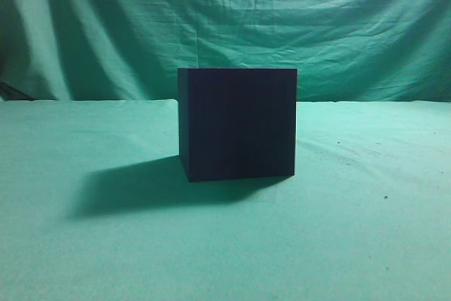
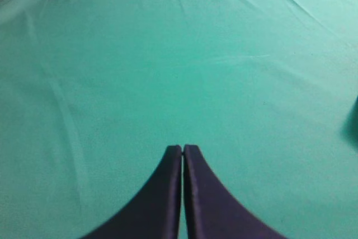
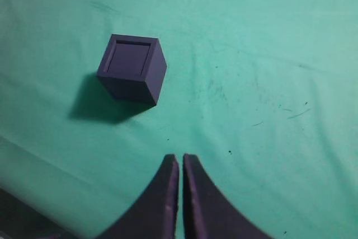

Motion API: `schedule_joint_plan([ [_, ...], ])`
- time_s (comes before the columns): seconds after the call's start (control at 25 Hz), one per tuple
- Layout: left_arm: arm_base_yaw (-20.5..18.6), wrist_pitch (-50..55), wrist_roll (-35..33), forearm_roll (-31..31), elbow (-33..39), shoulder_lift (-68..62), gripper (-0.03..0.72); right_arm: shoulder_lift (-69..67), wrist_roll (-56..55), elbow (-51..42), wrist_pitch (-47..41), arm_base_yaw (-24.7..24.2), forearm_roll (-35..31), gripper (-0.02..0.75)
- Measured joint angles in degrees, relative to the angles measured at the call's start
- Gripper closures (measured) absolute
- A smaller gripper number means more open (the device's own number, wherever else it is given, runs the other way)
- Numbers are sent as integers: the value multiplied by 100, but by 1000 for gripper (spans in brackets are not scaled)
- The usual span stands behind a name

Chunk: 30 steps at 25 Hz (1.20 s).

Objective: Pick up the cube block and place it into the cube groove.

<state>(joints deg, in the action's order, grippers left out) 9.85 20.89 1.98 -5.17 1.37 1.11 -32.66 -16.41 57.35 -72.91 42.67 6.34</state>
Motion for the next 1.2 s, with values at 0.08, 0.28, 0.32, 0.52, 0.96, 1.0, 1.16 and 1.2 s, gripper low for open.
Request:
schedule_joint_plan([
  [0.08, 0, 0, 0, 0, 0, 0, 688, 130, 226, -53, 0, 0, 0, 738],
  [0.28, 0, 0, 0, 0, 0, 0, 688, 320, 808, -433, 736, 0, 12, 738],
  [0.32, 0, 0, 0, 0, 0, 0, 688, 351, 868, -573, 1001, 0, 24, 738],
  [0.52, 0, 0, 0, 0, 0, 0, 688, 853, 960, -1549, 2596, -641, -28, 738],
  [0.96, 0, 0, 0, 0, 0, 0, 688, 2491, 986, -4025, 4582, -3226, -520, 738],
  [1.0, 0, 0, 0, 0, 0, 0, 688, 2633, 986, -4197, 4637, -3368, -520, 738],
  [1.16, 0, 0, 0, 0, 0, 0, 688, 3094, 989, -4870, 4737, -3794, -520, 738],
  [1.2, 0, 0, 0, 0, 0, 0, 688, 3191, 989, -5015, 4737, -3875, -528, 738],
])
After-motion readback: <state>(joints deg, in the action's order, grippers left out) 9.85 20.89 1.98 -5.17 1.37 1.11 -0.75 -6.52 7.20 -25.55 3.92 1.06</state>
